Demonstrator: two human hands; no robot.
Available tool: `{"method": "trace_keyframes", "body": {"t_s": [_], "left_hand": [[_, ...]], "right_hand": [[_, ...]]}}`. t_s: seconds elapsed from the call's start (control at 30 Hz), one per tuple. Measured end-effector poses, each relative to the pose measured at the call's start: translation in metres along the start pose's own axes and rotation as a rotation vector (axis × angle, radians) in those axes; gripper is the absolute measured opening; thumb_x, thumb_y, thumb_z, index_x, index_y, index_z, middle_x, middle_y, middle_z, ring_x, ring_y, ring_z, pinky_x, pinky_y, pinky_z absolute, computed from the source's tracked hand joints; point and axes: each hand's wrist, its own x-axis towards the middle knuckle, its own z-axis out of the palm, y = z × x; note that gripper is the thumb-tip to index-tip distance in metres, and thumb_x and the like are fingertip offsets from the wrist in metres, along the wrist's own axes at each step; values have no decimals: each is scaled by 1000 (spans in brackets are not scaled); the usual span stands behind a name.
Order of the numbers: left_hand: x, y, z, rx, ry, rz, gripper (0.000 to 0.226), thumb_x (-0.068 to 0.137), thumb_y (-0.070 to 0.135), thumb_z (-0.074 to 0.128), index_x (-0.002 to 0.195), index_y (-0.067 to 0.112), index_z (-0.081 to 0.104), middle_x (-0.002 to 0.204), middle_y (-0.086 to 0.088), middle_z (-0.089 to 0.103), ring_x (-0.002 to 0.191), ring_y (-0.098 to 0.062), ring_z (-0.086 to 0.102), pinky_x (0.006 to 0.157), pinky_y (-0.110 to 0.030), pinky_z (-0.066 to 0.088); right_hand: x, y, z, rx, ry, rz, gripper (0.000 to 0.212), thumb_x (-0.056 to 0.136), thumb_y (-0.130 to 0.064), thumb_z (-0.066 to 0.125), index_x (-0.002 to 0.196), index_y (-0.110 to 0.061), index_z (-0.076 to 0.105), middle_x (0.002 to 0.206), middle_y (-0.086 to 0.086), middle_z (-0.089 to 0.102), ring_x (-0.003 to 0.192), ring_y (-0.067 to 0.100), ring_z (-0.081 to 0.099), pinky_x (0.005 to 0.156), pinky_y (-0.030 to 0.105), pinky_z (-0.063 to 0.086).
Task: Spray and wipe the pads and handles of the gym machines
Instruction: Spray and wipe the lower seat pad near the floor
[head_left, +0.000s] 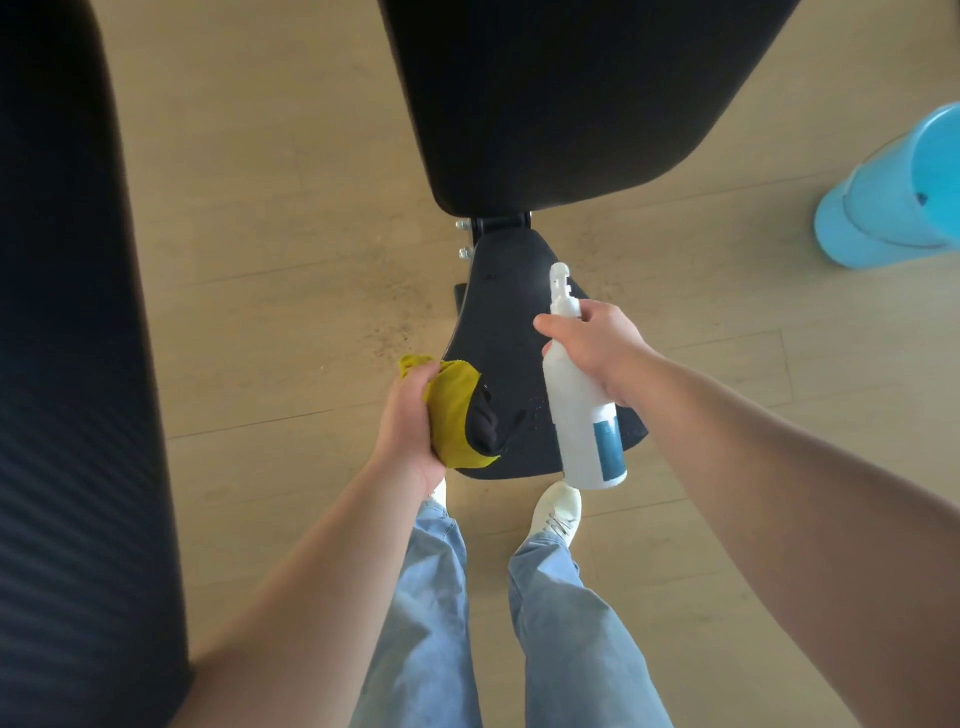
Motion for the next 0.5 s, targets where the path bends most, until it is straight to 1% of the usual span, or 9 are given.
{"method": "trace_keyframes", "body": {"t_s": [0.07,0.13,0.17,0.23,0.33,0.4,0.43,0.47,0.5], "left_hand": [[1,1,2,12,5,7,33,98,38,53,104,12,73,104,-15,76,96,-33,72,98,-50,55],[2,2,2,26,8,3,37,94,40,53,107,12,72,106,-17,74,99,-34,70,101,-54,53],[3,2,2,34,8,3,39,92,40,53,111,11,71,109,-17,73,102,-34,69,103,-56,51],[3,2,1,36,-3,4,42,91,37,50,117,10,70,116,-17,72,106,-35,70,104,-55,51],[2,-1,4,43,-70,47,43,87,24,48,124,10,65,125,-16,70,110,-34,69,97,-49,56],[0,-2,12,-9,-172,99,53,84,16,46,134,13,60,133,-17,66,119,-36,66,99,-49,55],[-1,-2,18,-32,-212,129,50,86,14,44,133,17,62,132,-16,67,119,-35,66,100,-48,54],[-3,-2,26,-37,-236,150,43,91,13,44,127,20,66,128,-14,70,115,-33,68,99,-47,54],[-3,-4,32,-4,-227,167,37,94,14,46,120,23,70,123,-12,72,112,-30,70,98,-46,55]], "right_hand": [[0,-7,0,-48,-67,-65,31,89,-53,69,112,-33,66,96,-2,78,92,23,74,88,44,61],[-1,-12,3,-41,-137,-93,35,91,-52,71,121,-35,64,96,-3,78,94,23,74,89,45,60],[-2,-13,5,-36,-144,-88,37,90,-53,71,123,-36,64,96,-3,78,94,23,74,89,45,60],[-3,-12,10,-42,-116,-70,36,89,-54,70,120,-34,66,97,-2,78,93,23,74,88,44,60],[-9,-1,12,-83,-100,-58,35,88,-54,72,114,-31,67,102,1,76,94,23,72,86,42,60],[-14,9,9,-16,-108,-37,35,89,-53,74,116,-31,66,100,1,75,94,23,73,86,44,61],[-16,15,6,54,-127,-26,35,89,-52,76,116,-32,67,98,2,76,94,24,74,87,45,62],[-19,21,3,134,-161,-13,34,89,-50,77,116,-33,68,97,3,77,93,24,76,87,46,63],[-22,27,0,205,-201,1,31,90,-46,78,116,-32,68,97,4,77,90,24,76,86,47,64]]}}
